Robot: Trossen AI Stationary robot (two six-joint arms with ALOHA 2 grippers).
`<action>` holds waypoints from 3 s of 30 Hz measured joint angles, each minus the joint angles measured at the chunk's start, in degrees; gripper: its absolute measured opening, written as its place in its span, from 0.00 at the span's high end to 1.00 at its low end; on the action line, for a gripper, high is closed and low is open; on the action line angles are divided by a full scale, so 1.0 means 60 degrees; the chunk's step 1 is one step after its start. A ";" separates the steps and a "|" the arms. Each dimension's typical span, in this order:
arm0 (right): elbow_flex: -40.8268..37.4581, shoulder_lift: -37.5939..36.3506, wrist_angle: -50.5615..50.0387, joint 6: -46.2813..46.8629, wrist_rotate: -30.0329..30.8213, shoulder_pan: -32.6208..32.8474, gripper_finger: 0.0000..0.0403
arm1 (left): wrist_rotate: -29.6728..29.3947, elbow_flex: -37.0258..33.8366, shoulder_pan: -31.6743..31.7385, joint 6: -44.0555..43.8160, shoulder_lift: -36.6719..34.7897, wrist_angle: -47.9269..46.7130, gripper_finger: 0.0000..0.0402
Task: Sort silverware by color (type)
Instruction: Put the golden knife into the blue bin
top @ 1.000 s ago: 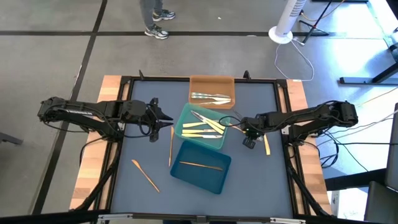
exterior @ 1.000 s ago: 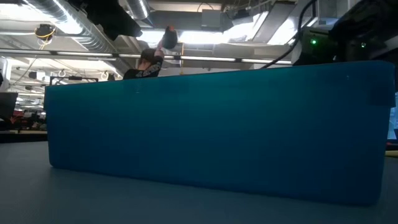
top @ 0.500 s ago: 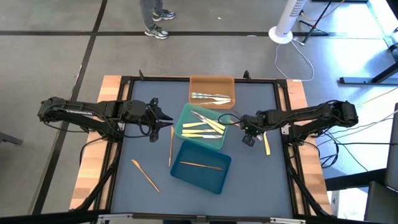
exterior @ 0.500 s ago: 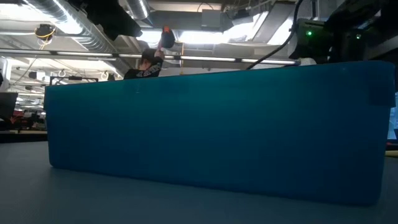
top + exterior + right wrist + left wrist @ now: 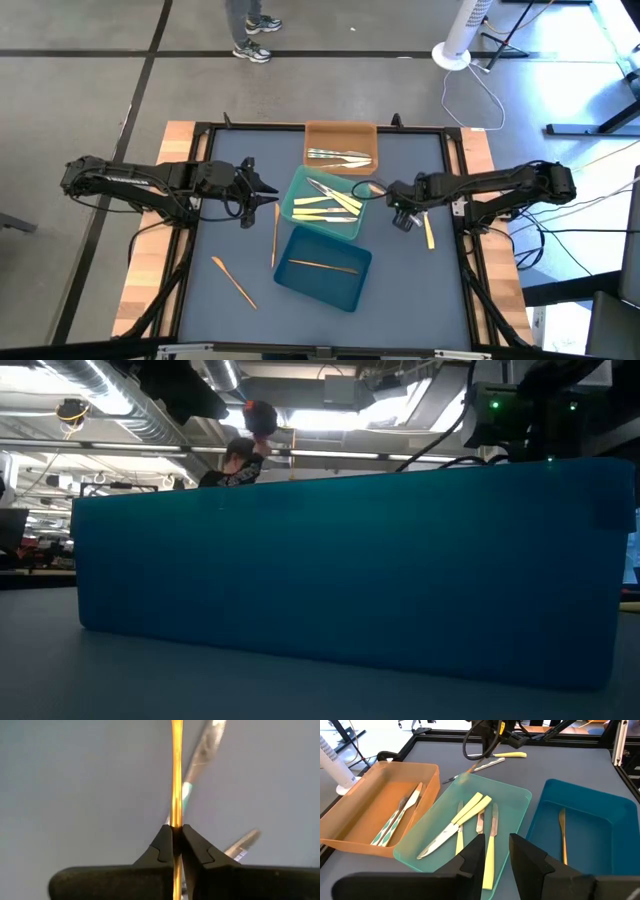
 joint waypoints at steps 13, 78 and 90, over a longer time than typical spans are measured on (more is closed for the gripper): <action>0.1957 -0.0011 -0.1507 -0.0303 0.0433 -0.0003 1.00 | 0.0000 0.0000 0.0000 0.0004 -0.0002 0.0000 0.80; 0.2867 0.5233 0.6763 -0.1072 -0.2490 0.3498 0.99 | 0.0069 0.0004 -0.0003 -0.0073 0.0001 -0.0178 0.80; 0.2867 0.5231 0.6730 -0.1073 -0.2433 0.3501 0.89 | 0.0044 0.0004 -0.0003 -0.0850 0.0001 -0.0425 0.80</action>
